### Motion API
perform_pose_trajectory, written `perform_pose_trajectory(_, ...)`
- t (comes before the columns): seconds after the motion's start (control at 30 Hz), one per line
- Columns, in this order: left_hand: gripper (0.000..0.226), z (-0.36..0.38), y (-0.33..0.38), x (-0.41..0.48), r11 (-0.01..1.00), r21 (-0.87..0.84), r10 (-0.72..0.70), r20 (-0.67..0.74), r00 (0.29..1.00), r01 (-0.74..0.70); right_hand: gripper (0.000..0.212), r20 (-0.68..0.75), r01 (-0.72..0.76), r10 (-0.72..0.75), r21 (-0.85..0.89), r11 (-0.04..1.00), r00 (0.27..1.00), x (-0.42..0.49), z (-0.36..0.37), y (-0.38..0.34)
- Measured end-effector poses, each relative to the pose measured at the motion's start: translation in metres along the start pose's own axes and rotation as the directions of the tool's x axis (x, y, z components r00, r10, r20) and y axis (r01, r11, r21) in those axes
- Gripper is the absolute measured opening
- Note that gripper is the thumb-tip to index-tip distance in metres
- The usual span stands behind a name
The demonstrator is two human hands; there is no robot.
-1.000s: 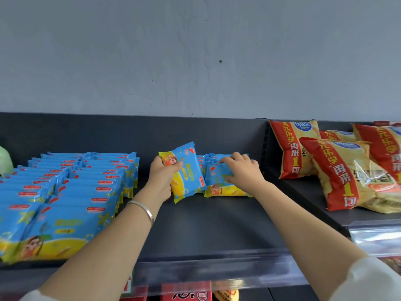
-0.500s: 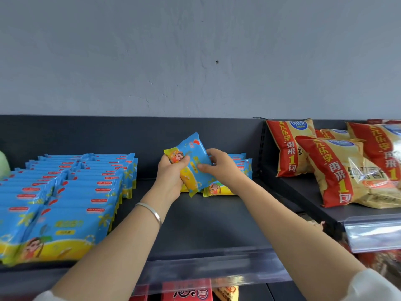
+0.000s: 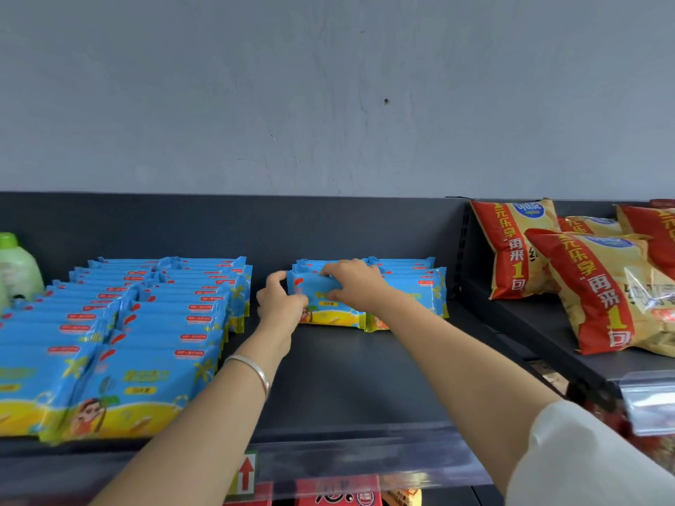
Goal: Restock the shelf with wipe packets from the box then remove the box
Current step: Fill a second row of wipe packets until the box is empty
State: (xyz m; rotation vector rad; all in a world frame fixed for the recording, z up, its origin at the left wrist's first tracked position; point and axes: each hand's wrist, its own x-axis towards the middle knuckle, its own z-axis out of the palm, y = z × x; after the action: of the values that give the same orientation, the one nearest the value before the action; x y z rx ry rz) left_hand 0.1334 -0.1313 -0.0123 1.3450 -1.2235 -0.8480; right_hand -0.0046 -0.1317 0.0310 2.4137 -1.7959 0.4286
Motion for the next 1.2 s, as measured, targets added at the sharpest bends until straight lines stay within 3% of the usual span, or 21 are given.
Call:
perform_pose_trajectory(0.17, 0.072, 0.005, 0.001, -0.002, 0.995, 0.062, -0.084, 0.089, 0.992, 0.079, 0.046, -0.123, -0.017, 0.006, -0.086, 0.996, 0.992, -0.002, 0.009, -0.001)
perform_pose_trajectory(0.47, 0.07, 0.006, 0.007, -0.008, 0.988, 0.125, -0.09, 0.001, 0.996, 0.089, 0.056, -0.203, -0.027, 0.008, -0.091, 0.996, 0.979, -0.01, 0.009, -0.001)
perform_pose_trajectory(0.6, 0.056, 0.006, 0.013, -0.016, 0.95, 0.303, 0.109, -0.084, 0.99, -0.079, 0.048, -0.275, -0.06, 0.045, -0.044, 0.997, 0.96, -0.021, 0.005, -0.001)
perform_pose_trajectory(0.73, 0.036, 0.011, 0.015, -0.025, 0.85, 0.437, 0.313, 0.033, 0.949, -0.296, 0.046, -0.303, -0.095, 0.076, -0.049, 0.994, 0.95, -0.038, 0.002, 0.0)
perform_pose_trajectory(0.97, 0.016, 0.019, 0.027, -0.054, 0.621, 0.502, 0.49, 0.35, 0.798, -0.602, 0.036, -0.4, -0.196, 0.163, -0.043, 0.98, 0.902, -0.103, -0.014, 0.023)
perform_pose_trajectory(1.2, 0.014, 0.074, 0.045, -0.127, 0.391, 0.471, 0.627, 0.492, 0.603, -0.791, 0.031, -0.5, -0.248, 0.188, -0.055, 0.967, 0.845, -0.205, -0.033, 0.071)
